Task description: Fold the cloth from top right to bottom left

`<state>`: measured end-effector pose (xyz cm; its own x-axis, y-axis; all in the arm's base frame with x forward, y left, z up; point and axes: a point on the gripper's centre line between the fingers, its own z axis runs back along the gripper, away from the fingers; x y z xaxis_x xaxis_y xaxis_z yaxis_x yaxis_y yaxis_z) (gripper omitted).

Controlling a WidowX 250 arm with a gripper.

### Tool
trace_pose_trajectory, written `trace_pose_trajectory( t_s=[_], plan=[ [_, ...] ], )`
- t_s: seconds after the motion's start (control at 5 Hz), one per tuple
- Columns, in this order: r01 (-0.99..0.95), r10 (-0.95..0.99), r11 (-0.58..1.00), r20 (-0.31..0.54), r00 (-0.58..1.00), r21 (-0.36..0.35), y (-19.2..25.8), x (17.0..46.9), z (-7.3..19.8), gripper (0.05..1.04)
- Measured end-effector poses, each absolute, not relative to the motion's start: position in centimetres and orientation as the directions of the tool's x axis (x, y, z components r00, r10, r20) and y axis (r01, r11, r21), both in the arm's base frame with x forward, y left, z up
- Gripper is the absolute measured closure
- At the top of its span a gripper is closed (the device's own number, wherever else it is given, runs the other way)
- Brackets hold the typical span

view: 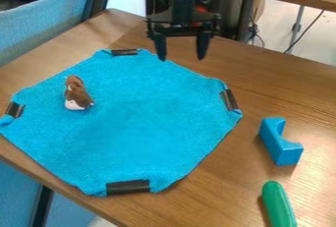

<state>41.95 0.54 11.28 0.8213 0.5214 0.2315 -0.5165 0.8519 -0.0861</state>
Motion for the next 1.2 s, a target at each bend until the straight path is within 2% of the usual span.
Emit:
trace_pose_trajectory(
  t_s=[0.2, 0.6, 0.8, 1.0, 1.2],
  plan=[
    [-0.528, 0.523, 0.847, 0.275, 0.807, -0.061, -2.2, 42.7, 9.8, 0.084],
    [-0.563, 0.552, 0.825, 0.301, 0.778, -0.057, -5.8, 43.4, 9.1, 0.084],
    [-0.558, 0.537, 0.829, 0.318, 0.782, -0.027, -7.1, 43.4, 7.7, 0.084],
    [-0.563, 0.525, 0.827, 0.344, 0.778, 0.011, -6.9, 43.8, 5.7, 0.088],
    [-0.566, 0.517, 0.824, 0.374, 0.77, 0.026, -6.3, 43.8, 4.7, 0.166]
  ],
)
